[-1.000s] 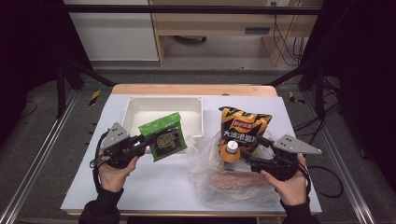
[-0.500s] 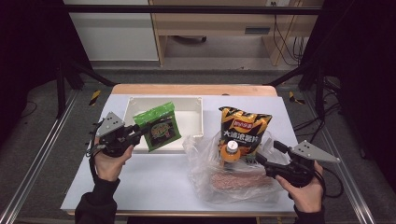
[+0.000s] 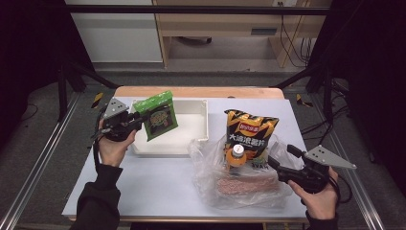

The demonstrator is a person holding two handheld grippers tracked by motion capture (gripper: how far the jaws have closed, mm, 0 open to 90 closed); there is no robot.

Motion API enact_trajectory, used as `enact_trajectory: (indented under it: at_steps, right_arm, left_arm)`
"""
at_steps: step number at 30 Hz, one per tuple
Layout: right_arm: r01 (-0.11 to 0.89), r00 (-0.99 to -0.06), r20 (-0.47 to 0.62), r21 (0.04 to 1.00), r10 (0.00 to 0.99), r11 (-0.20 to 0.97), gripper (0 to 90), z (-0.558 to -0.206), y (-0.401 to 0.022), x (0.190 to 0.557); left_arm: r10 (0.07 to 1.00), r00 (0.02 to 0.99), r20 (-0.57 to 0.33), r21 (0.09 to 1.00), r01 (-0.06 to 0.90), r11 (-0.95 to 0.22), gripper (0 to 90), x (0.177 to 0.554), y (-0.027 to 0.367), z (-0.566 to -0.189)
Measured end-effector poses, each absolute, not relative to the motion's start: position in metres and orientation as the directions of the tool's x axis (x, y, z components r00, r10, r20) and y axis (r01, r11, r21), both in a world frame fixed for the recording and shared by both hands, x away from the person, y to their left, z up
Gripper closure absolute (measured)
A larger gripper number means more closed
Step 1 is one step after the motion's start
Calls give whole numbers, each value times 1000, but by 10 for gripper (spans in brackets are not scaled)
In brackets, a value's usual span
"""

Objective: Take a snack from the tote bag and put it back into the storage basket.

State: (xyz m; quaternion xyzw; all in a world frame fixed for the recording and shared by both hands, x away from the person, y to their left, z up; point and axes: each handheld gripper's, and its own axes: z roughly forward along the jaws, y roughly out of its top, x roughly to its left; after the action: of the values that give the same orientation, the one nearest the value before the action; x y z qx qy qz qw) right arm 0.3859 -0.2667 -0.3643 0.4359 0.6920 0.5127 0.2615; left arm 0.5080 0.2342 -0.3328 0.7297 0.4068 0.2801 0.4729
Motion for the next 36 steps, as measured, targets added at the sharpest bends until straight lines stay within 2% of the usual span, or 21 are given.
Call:
enact_trajectory:
  at_steps: [18,36]
  right_arm:
    - [356,-472,90,930,877,96,195,-373,-269,391]
    - [375,-475,82,919,876,118,176,-379,-265,397]
  left_arm:
    - [915,404,23,910,370,-186,765,559,252,-350]
    - [934,356,38,877,435,-201,764,594,260,-379]
